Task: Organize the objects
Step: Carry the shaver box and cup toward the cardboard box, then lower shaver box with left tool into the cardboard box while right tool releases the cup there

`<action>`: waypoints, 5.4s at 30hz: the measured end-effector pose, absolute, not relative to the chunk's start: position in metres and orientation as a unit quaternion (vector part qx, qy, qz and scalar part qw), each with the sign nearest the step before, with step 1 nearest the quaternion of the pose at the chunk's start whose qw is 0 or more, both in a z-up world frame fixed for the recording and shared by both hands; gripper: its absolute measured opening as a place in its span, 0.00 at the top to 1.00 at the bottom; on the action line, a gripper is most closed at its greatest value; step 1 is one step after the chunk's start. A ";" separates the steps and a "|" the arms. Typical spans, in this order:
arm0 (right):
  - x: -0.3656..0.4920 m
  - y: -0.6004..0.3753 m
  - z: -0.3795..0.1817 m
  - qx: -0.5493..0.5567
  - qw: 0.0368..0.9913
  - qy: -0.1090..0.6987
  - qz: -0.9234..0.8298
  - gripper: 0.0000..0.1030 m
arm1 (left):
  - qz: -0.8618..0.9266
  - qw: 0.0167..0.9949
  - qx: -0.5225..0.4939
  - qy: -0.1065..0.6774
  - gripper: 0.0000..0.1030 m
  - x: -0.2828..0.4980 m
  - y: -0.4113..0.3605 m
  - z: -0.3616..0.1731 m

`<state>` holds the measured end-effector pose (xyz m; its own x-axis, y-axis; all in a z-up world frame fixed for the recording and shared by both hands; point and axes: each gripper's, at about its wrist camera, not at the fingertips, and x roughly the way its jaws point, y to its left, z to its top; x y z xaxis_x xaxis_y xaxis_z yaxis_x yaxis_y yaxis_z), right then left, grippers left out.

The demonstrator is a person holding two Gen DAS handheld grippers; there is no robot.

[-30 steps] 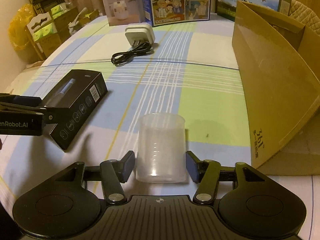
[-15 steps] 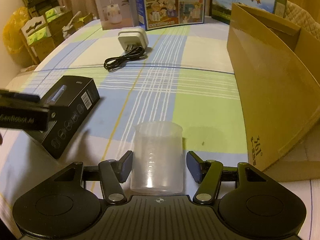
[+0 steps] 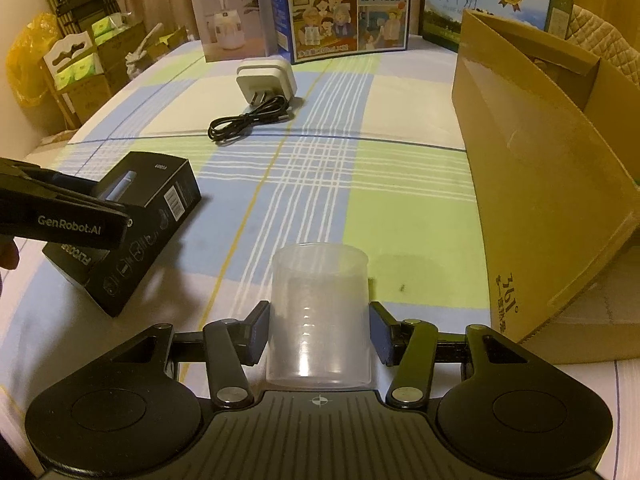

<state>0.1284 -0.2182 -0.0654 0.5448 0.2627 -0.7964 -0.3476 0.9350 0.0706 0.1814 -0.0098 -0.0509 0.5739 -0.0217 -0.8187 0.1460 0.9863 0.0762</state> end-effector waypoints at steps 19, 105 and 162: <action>0.105 -0.232 -0.030 -0.021 0.890 0.422 0.172 0.53 | -0.062 0.897 0.012 0.438 0.26 0.130 -0.022 -0.012; 0.147 -0.451 0.102 0.042 0.943 0.330 0.025 0.53 | -0.220 0.917 -0.016 0.331 0.16 0.199 -0.256 0.109; 0.155 -0.449 0.095 0.103 0.941 0.318 0.050 0.33 | -0.184 0.909 -0.031 0.372 0.16 0.183 -0.199 0.073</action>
<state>0.1550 -0.4494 0.0951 0.7933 0.1587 -0.5878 -0.0283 0.9740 0.2247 0.1831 -0.1988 0.0732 0.6551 -0.3572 -0.6658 0.3118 0.9305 -0.1925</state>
